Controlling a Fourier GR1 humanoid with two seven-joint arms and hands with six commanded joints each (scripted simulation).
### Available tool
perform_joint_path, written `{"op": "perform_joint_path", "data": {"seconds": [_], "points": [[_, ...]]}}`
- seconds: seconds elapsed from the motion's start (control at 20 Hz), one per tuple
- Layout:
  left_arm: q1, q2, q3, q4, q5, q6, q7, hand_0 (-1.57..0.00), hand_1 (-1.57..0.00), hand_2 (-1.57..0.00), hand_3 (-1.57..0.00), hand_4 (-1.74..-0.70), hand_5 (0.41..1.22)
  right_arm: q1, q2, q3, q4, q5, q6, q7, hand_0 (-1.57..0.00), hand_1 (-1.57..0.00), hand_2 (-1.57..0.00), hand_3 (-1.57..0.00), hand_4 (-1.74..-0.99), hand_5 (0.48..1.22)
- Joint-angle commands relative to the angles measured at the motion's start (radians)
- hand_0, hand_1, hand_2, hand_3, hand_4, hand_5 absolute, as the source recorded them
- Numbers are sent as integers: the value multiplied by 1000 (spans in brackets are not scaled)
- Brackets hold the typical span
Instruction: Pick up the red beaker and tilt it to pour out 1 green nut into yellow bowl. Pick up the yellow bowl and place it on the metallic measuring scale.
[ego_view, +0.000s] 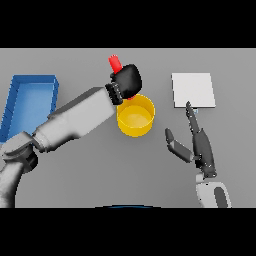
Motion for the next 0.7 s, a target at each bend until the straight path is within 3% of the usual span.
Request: {"op": "perform_joint_path", "data": {"seconds": [0.0, 0.2, 0.3, 0.45, 0.55, 0.65], "points": [[-8, 0, -19, 2, -14, -11, 5, -1571, -1571, -1571, -1571, -1735, 1221, -5, -6, -8, 3, 11, -13, 14, 1, 1, 1, 1, -1076, 678], [-60, -11, -108, 23, -66, -36, -22, -1571, -1571, -1571, -1571, -1733, 1221, -1, -1, 0, 13, 14, -14, -24, 1, 1, 1, 1, -1073, 675], [-93, -28, -156, 47, -90, -58, -55, -1571, -1571, -1571, -1571, -1732, 1221, -10, 4, 1, 16, 21, -20, -16, 1, 1, 1, 1, -1061, 671], [-120, -55, -194, 80, -107, -70, -50, -1571, -1571, -1571, -1571, -1728, 1221, 5, -13, -8, -6, 9, -12, -40, 1, 1, 1, 1, -1047, 681], [-158, -55, -202, 95, -100, -75, -84, -1571, -1571, -1571, -1571, -1728, 1221, 0, -7, 0, -7, 21, -16, -12, 1, 1, 1, 1, -1035, 685], [-206, -47, -170, 121, -69, -28, -104, -1571, -1571, -1571, -1571, -1726, 1221, -6, 0, 1, 4, 27, -24, -2, 1, 1, 1, 1, -1035, 684]]}}
